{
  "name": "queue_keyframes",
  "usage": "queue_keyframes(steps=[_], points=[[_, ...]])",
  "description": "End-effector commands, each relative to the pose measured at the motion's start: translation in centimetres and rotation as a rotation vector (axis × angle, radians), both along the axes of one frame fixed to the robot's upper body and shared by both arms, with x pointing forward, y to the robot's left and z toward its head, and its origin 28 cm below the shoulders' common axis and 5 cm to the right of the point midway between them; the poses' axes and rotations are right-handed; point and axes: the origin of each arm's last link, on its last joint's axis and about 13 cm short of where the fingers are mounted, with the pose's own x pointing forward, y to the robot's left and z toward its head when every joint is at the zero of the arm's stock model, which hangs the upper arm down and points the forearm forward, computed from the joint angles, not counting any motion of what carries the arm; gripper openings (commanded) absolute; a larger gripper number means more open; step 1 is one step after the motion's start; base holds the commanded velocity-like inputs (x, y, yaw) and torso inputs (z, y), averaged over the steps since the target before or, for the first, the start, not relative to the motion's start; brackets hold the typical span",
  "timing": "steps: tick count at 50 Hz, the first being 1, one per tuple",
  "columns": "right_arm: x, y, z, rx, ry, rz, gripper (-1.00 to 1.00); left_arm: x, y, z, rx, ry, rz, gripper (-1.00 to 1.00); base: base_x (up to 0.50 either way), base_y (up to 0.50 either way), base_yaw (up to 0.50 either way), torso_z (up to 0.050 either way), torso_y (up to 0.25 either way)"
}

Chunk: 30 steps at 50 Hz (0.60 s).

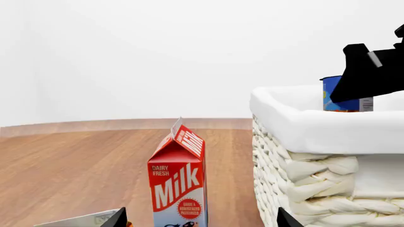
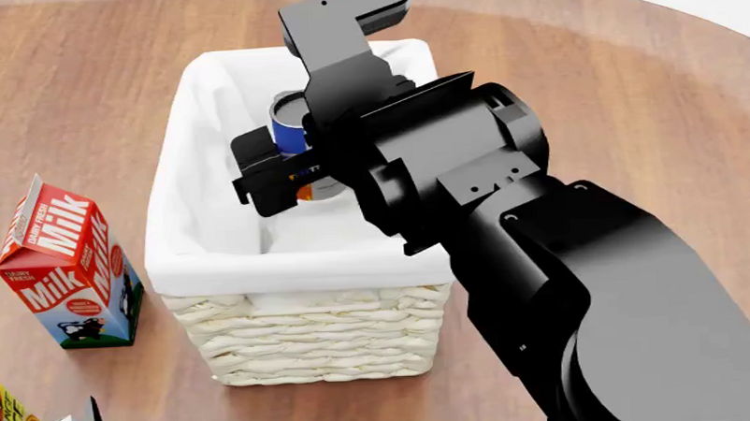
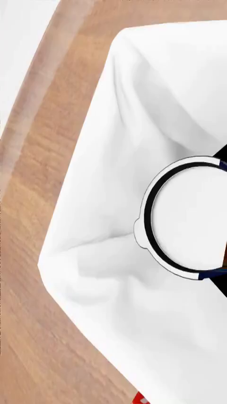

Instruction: Pick up the alphabet soup, and put it in the basket.

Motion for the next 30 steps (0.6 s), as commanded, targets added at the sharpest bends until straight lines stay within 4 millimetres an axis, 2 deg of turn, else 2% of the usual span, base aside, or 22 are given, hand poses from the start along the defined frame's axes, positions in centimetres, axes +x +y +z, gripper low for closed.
queue_keyframes(steps=[1, 2, 23, 28, 30], points=[[0.1, 0.0, 0.6, -0.008, -0.028, 0.003, -1.0, 0.0, 0.0, 0.0, -0.013, -0.002, -0.015, 1.0, 0.0, 0.0, 0.0, 0.0, 0.0], [0.1, 0.0, 0.4, -0.038, -0.046, -0.034, 1.0, 0.0, 0.0, 0.0, -0.008, -0.003, -0.01, 1.0, 0.0, 0.0, 0.0, 0.0, 0.0], [0.2, -0.3, 0.7, -0.032, -0.051, -0.036, 1.0, 0.0, 0.0, 0.0, -0.005, -0.003, -0.011, 1.0, 0.0, 0.0, 0.0, 0.0, 0.0], [0.2, -0.5, 1.6, -0.038, -0.087, -0.028, 1.0, -0.1, 0.0, 0.1, -0.006, -0.006, -0.01, 1.0, 0.0, 0.0, 0.0, 0.0, 0.0], [-0.7, -0.8, 2.4, -0.038, -0.119, -0.016, 1.0, -0.1, 0.0, 0.1, -0.005, -0.006, -0.009, 1.0, 0.0, 0.0, 0.0, 0.0, 0.0]])
